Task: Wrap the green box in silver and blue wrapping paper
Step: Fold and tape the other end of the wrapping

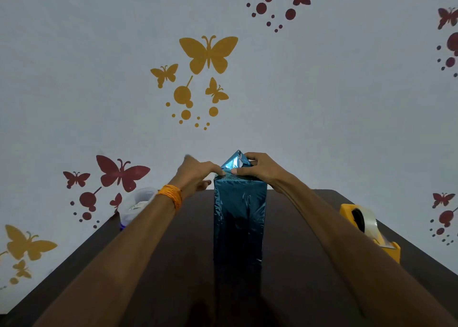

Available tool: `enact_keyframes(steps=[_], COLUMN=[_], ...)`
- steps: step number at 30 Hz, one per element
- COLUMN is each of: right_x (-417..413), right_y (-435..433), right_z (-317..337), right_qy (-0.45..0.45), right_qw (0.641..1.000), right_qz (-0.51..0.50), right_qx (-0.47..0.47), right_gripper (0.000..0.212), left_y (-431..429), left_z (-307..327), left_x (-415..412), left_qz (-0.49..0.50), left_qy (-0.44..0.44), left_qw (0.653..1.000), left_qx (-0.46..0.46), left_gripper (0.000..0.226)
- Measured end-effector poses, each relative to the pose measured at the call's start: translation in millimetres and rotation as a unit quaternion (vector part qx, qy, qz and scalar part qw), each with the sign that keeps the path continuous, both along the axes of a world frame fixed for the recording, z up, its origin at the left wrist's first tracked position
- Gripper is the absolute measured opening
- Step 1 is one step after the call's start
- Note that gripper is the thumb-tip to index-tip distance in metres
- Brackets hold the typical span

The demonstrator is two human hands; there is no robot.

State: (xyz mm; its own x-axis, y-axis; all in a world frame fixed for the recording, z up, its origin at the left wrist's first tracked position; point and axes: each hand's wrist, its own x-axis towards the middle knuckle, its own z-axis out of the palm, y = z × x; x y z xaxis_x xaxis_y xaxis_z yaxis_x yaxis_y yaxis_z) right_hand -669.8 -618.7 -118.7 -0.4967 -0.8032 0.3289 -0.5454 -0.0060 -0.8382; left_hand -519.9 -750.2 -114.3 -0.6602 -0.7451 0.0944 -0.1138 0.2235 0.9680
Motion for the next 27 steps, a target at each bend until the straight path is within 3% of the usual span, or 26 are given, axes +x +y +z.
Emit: enact_keyframes(steps=[2,4,8,10,19,24,27], right_x=[1.3,3.1,3.0,1.5,-1.0,0.2,1.4], right_y=[1.5,1.5,-0.1,-0.9,-3.4,-2.3,-3.4], right_z=[0.9,1.8,-0.5,-1.3,-2.9,-2.8,-2.6], right_qy=[-0.002,-0.008,-0.018,-0.015,-0.047,-0.047,-0.049], right_qw=[1.000,1.000,1.000,1.000,0.999,0.999,0.999], right_qz=[-0.001,0.007,0.009,0.005,0.006,0.010,0.008], right_qx=[0.000,0.001,-0.015,-0.011,-0.002,-0.003,-0.003], right_gripper=[0.037,0.037,0.040,0.036,0.045,0.045,0.043], left_y=[1.1,2.0,7.6,10.6,7.2,4.5,3.5], left_z=[-2.8,-5.3,-12.3,-14.5,-18.8,-30.9,-30.0], left_x=[2.5,2.8,-0.8,-1.9,-13.2,-11.5,-15.0], left_qz=[-0.036,-0.012,-0.027,-0.028,-0.019,-0.041,-0.046], left_qy=[0.015,0.038,0.018,0.020,0.071,0.073,0.100], left_qw=[0.998,0.999,0.999,0.999,0.996,0.995,0.991], left_qx=[0.056,0.025,-0.034,-0.030,0.059,0.050,0.077], left_gripper=[0.027,0.019,0.059,0.063,0.012,0.031,0.019])
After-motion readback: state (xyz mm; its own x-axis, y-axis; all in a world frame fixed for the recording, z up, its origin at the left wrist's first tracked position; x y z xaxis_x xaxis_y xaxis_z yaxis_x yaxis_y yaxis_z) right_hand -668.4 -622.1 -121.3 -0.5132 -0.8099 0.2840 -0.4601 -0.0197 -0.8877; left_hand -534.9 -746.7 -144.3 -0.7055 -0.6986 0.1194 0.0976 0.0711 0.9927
